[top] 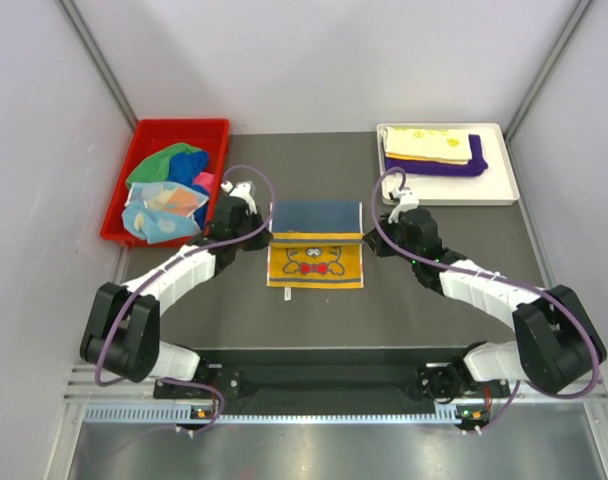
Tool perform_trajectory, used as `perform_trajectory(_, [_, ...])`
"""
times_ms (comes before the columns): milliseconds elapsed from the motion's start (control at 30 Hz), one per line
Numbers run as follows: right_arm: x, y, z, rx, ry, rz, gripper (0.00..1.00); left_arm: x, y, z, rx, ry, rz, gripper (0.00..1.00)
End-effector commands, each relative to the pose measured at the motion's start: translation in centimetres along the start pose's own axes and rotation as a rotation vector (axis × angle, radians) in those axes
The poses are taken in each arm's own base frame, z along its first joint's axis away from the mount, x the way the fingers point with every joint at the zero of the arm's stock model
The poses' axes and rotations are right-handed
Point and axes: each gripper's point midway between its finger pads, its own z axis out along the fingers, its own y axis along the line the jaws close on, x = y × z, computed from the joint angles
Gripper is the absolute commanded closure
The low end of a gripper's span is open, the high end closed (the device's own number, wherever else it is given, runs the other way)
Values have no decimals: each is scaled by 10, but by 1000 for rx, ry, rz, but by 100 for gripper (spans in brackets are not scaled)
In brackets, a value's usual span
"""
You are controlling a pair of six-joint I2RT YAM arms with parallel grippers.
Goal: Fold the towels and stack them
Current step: Fold the towel
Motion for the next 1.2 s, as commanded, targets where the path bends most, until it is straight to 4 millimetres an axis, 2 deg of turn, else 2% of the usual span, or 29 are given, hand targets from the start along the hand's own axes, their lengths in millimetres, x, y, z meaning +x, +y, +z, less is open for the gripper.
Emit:
perform_trajectory(0, [-16,2,-9,12,-69,-4,100,-10,11,-9,-60,-50,16,100])
perform_trajectory(333, [3,5,-11,-2,-41,7,100,13,16,-9,-65,-8,22,100])
perform_trajectory(567, [22,1,-7,3,-1,15,100,20,18,-9,-68,6,26,100])
perform_trajectory(700, [20,0,-9,14,-3,15,100,22,17,-9,-63,9,31,100])
perform_trajectory(900, [4,4,-19,16,-33,-1,100,13,10,-20,-49,-17,39,100])
perform_trajectory(1067, [9,2,-22,20,-27,-2,100,15,9,-26,-44,-19,42,99])
perform_trajectory(1167, [16,-1,-21,20,-20,7,100,25,12,-22,-46,-5,41,98])
